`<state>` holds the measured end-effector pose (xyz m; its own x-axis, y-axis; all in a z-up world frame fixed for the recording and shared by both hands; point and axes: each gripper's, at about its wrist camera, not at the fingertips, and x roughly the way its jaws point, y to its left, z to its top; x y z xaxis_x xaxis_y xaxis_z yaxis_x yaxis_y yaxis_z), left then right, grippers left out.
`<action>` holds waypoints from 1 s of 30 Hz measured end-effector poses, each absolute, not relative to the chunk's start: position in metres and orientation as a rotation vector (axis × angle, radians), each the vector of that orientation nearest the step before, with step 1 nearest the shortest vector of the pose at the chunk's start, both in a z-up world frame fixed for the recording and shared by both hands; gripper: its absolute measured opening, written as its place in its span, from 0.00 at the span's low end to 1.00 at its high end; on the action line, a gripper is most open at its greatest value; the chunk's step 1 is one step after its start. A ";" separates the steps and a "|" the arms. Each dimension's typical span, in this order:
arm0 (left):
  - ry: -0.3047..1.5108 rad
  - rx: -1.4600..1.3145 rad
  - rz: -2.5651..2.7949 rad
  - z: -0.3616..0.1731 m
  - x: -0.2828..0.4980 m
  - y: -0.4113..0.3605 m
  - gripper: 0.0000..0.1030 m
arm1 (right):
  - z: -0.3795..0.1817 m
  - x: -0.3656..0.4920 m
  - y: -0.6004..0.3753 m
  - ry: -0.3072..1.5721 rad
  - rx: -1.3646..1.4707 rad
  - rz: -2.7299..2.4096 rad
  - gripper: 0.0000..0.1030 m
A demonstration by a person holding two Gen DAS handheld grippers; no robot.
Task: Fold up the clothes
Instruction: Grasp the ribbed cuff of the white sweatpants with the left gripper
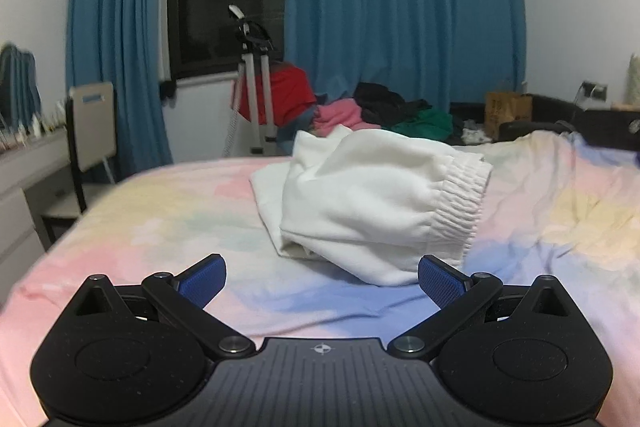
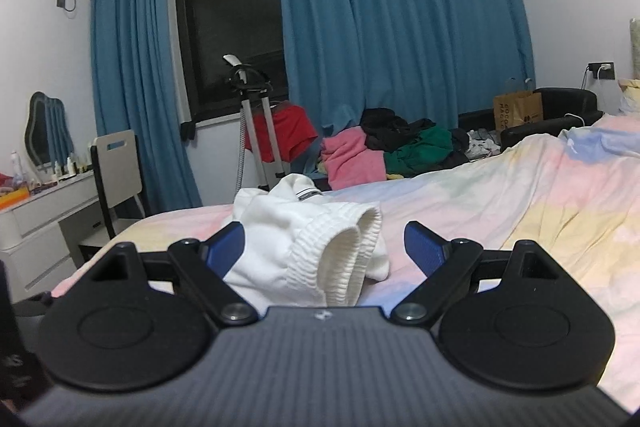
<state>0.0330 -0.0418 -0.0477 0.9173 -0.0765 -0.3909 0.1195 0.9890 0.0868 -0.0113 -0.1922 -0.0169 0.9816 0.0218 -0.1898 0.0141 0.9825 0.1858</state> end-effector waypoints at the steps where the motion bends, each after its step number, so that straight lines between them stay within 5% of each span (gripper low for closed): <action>1: 0.396 0.123 -0.107 -0.048 0.038 -0.048 1.00 | -0.018 -0.010 -0.194 0.194 0.187 -0.007 0.86; 18: 0.226 0.561 -0.121 -0.078 0.139 -0.203 0.98 | -0.045 0.008 -0.270 0.185 0.354 -0.255 0.86; 26: 0.197 0.506 -0.109 -0.080 0.175 -0.200 0.72 | -0.063 0.042 -0.283 0.233 0.372 -0.315 0.86; 28: 0.198 0.463 -0.135 -0.071 0.178 -0.190 0.43 | -0.067 0.049 -0.281 0.249 0.375 -0.302 0.86; 30: 0.166 0.428 -0.125 -0.060 0.178 -0.178 0.34 | -0.069 0.053 -0.276 0.258 0.356 -0.289 0.86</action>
